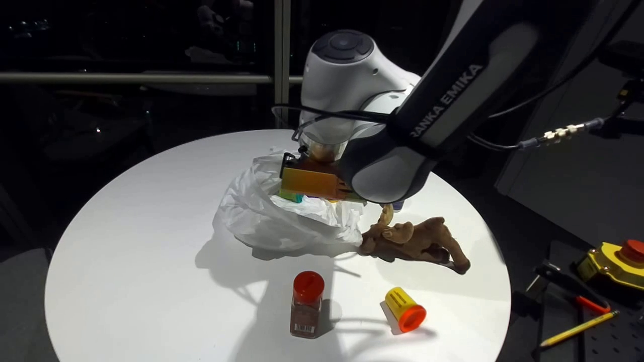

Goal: Pick up the objects from the plastic and put them on the table

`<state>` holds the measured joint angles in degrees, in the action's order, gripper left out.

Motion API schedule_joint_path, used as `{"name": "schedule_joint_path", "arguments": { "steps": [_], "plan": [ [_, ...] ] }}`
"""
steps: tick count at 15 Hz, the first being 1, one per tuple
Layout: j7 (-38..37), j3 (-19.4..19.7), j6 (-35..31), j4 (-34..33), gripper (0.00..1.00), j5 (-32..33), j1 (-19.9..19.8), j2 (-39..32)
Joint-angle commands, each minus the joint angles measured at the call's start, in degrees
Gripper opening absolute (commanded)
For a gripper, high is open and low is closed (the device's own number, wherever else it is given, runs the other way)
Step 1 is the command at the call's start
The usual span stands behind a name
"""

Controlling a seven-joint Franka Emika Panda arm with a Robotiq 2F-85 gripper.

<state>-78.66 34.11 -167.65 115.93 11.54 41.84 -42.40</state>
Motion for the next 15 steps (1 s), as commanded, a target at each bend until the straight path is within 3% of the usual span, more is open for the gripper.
{"name": "schedule_joint_path", "arguments": {
  "steps": [1, 4, 9, 15],
  "plan": [
    [-1.81, -0.72, 5.96, -8.35, 1.0, -2.53, -1.59, -6.08],
    [-3.26, -2.7, 10.33, -11.78, 1.0, -2.62, -3.56, -7.58],
    [-1.08, -7.62, 9.14, -15.87, 1.0, -0.05, -7.14, -8.91],
    [-7.19, -4.6, 12.26, -18.84, 1.0, 1.38, -4.22, -11.82]
  ]
}}
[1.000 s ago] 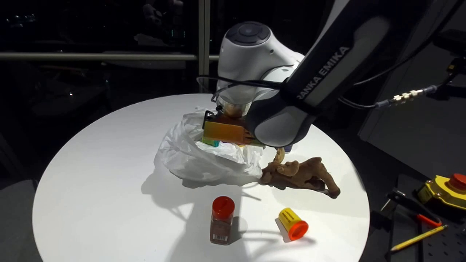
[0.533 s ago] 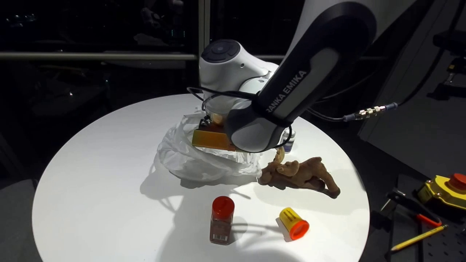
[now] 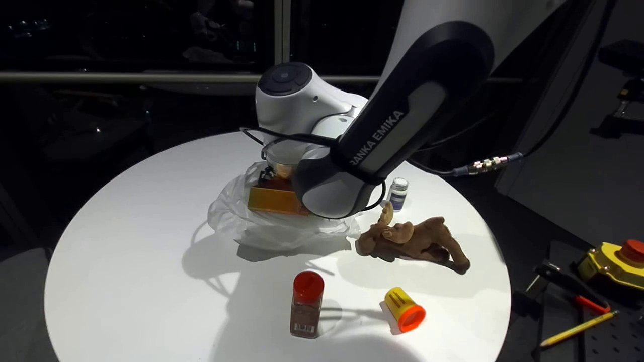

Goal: Pick up the objects from the plastic and put them on the table

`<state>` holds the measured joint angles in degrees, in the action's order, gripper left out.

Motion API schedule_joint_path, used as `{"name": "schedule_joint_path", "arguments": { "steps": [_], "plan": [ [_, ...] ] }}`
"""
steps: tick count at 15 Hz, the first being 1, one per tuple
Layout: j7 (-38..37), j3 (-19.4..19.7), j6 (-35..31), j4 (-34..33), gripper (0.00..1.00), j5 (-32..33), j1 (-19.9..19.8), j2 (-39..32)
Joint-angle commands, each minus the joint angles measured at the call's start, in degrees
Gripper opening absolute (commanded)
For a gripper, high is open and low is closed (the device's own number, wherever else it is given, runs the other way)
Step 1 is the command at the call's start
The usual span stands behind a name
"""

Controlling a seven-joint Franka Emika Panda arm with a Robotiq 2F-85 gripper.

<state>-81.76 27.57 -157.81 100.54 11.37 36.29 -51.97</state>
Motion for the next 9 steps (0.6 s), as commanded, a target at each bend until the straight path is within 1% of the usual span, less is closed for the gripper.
{"name": "schedule_joint_path", "arguments": {
  "steps": [1, 5, 6, 7, 8, 9],
  "plan": [
    [-5.36, 1.99, 3.31, -4.46, 1.0, 1.43, 1.33, -2.94],
    [-10.71, 2.07, 6.05, -6.57, 1.0, 2.39, 1.43, -4.06],
    [-8.3, 4.33, 2.56, 1.38, 1.0, 4.64, -0.77, 1.17],
    [-8.6, 4.35, 3.13, 1.77, 1.0, 5.05, -0.96, 1.65],
    [-7.67, 3.72, 1.55, 4.43, 1.0, 5.05, -1.48, 3.76],
    [-8.98, 2.87, 4.06, -1.27, 1.0, 4.78, -1.1, -0.93]
  ]
}}
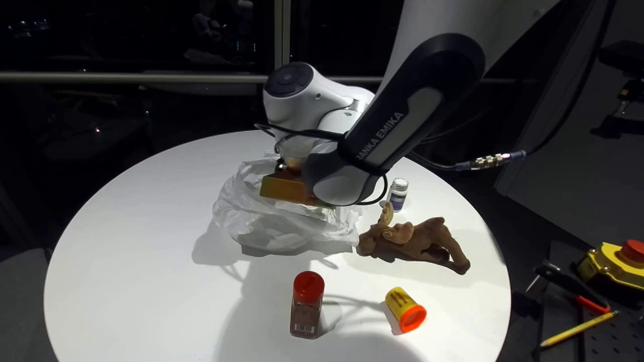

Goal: Pick up the objects from the plastic and put them on the table

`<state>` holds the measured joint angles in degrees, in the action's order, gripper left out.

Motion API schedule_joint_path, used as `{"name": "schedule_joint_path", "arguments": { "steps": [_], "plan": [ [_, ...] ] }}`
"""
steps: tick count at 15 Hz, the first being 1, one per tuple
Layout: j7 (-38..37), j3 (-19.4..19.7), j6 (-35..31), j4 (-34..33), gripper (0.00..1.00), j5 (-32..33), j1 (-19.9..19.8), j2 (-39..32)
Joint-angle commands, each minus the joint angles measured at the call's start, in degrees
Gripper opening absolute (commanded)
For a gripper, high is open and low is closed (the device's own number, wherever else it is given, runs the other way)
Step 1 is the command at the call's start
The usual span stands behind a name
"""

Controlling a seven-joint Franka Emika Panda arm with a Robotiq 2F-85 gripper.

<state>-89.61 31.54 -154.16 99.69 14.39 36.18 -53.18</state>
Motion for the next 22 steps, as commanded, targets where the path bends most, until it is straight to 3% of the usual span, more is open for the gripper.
{"name": "schedule_joint_path", "arguments": {
  "steps": [1, 10, 17, 22],
  "plan": [
    [-1.0, -1.02, 0.19, 0.27, 1.0, 2.28, -1.92, 0.83],
    [-1.18, -2.25, 0.23, 0.12, 1.0, 2.67, -1.89, 0.58],
    [-9.08, 3.46, -1.13, 2.05, 1.0, 7.68, 2.4, 0.21],
    [-10.06, 3.21, 3.43, 1.57, 1.0, 7.81, 1.39, 0.54]
  ]
}}
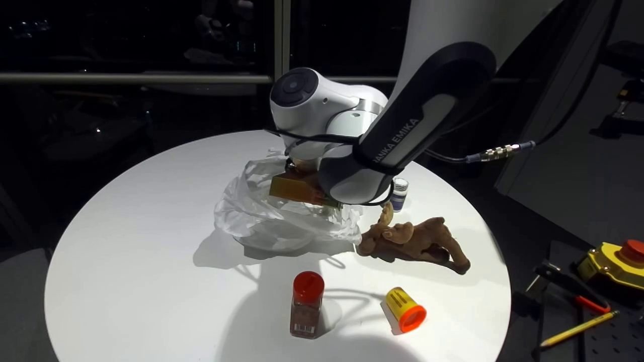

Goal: Pick up the objects from the plastic and put them on the table

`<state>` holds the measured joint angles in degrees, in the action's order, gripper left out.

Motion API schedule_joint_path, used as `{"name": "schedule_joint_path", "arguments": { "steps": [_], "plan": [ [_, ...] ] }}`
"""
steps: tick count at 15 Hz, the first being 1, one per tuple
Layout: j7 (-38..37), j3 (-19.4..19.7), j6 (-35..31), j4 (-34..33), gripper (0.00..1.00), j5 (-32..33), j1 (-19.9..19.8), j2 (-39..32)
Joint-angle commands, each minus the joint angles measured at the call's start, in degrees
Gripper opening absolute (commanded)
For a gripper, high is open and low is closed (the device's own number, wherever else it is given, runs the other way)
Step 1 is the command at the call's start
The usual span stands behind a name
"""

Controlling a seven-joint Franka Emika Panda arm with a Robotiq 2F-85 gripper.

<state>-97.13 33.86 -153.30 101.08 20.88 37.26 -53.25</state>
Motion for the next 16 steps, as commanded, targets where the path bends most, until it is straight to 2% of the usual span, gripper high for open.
{"name": "schedule_joint_path", "arguments": {
  "steps": [1, 6, 16],
  "plan": [
    [-2.77, 0.77, 3.78, -0.25, 1.0, 1.28, -0.05, 0.41],
    [-4.72, -0.21, 8.23, -1.71, 1.0, 1.88, -1.63, 0.0],
    [-11.04, -0.38, 7.02, -6.22, 1.0, 6.05, -2.65, -4.42]
  ]
}}
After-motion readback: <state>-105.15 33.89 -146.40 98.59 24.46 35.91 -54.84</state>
